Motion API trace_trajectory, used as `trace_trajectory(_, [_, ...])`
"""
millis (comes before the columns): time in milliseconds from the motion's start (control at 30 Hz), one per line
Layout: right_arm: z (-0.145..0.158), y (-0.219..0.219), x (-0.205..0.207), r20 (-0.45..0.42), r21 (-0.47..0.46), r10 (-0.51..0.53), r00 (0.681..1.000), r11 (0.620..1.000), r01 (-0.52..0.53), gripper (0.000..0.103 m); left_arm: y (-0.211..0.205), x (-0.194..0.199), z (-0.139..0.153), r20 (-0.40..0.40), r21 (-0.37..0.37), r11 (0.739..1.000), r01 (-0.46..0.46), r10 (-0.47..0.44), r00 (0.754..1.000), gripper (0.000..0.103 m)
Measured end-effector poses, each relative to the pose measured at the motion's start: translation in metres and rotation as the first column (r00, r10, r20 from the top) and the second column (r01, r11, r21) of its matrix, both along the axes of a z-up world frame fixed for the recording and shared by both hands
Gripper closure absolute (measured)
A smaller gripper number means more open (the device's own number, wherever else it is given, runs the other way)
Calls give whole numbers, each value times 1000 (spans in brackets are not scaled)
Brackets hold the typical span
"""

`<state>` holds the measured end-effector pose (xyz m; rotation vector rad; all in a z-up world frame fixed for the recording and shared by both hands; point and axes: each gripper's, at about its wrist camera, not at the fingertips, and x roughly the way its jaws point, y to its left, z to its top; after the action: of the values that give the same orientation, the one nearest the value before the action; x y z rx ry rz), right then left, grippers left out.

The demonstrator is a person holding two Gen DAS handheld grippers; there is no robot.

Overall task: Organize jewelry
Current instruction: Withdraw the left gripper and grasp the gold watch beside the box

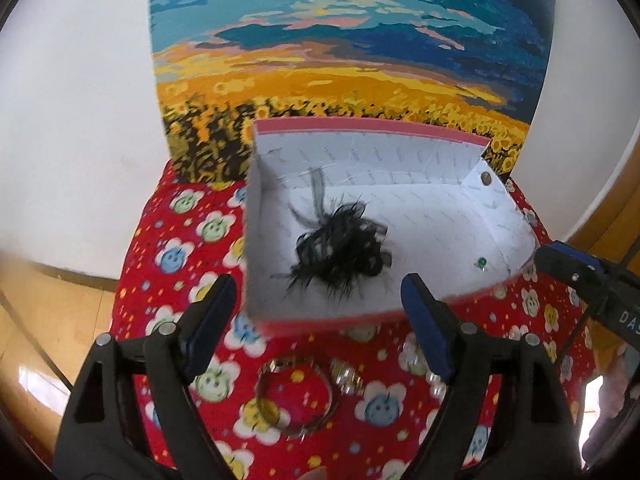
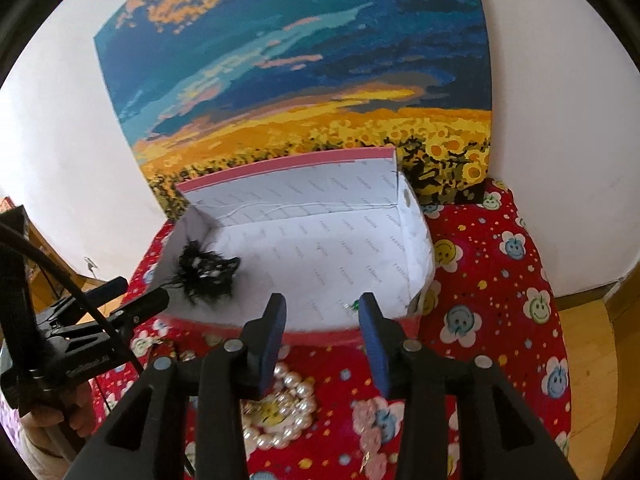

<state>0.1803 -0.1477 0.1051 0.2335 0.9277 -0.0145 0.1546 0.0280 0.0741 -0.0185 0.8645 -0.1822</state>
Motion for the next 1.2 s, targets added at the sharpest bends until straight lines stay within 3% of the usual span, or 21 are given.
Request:
trace_trajectory(433, [5, 19, -43, -8, 21, 34, 999, 999, -34, 58, 31, -27, -23, -49, -29, 997, -75, 74, 996, 25])
trace_trajectory(667, [-4, 19, -57, -65, 35, 30, 997, 999, -28, 57, 29, -35, -46, -82, -47, 995, -90, 86, 993, 25])
trace_trajectory(1033, [-10, 12, -64, -76, 45, 28, 997, 999, -25, 56, 15, -42, -72, -112, 36, 996, -81, 85, 990, 25])
trace_trajectory(1200, [-16, 11, -63, -88, 48, 28, 996, 999, -24, 56, 12, -37, -77, -76, 80, 993, -83, 89, 993, 22])
